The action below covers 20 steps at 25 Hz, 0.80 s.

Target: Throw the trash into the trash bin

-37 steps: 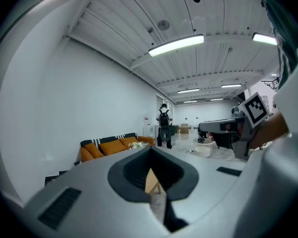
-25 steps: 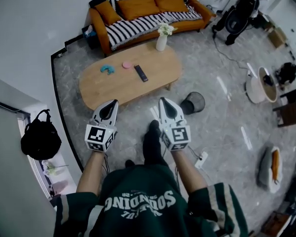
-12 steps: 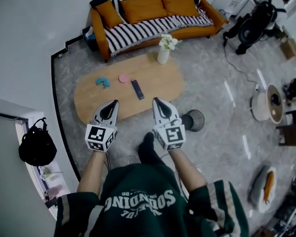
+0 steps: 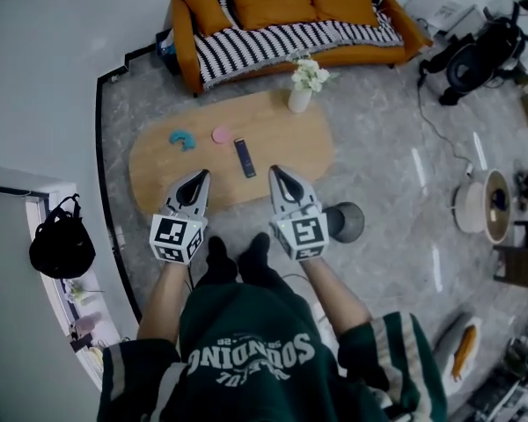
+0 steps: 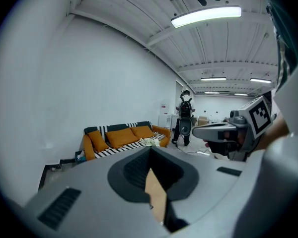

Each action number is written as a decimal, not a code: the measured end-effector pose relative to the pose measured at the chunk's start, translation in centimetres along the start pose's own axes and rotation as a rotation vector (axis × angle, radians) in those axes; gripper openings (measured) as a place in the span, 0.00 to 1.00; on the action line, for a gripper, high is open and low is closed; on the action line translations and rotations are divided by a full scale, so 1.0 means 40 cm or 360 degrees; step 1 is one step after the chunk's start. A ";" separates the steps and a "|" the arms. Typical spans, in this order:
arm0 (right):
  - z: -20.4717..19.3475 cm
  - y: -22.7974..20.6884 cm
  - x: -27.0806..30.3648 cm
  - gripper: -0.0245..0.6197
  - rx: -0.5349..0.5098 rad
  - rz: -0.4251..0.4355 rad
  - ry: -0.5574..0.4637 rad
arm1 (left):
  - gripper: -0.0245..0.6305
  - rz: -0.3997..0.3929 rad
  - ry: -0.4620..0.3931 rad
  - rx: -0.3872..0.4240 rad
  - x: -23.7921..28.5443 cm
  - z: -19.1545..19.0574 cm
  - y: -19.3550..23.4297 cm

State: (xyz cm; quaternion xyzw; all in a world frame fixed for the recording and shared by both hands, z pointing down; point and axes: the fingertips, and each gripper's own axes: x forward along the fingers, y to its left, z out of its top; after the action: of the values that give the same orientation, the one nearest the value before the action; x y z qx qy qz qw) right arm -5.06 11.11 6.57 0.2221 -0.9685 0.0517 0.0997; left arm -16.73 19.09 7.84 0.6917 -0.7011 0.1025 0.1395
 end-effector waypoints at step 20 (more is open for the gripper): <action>-0.138 -0.050 0.128 0.04 0.0069 -0.0020 0.0215 | 0.03 -0.0107 0.0114 -0.0031 0.151 -0.110 0.071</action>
State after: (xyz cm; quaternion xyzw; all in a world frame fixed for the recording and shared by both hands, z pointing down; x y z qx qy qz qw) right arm -7.77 7.98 13.18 0.2262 -0.9569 0.0868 0.1604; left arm -19.36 14.93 14.16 0.7094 -0.6730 0.1156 0.1748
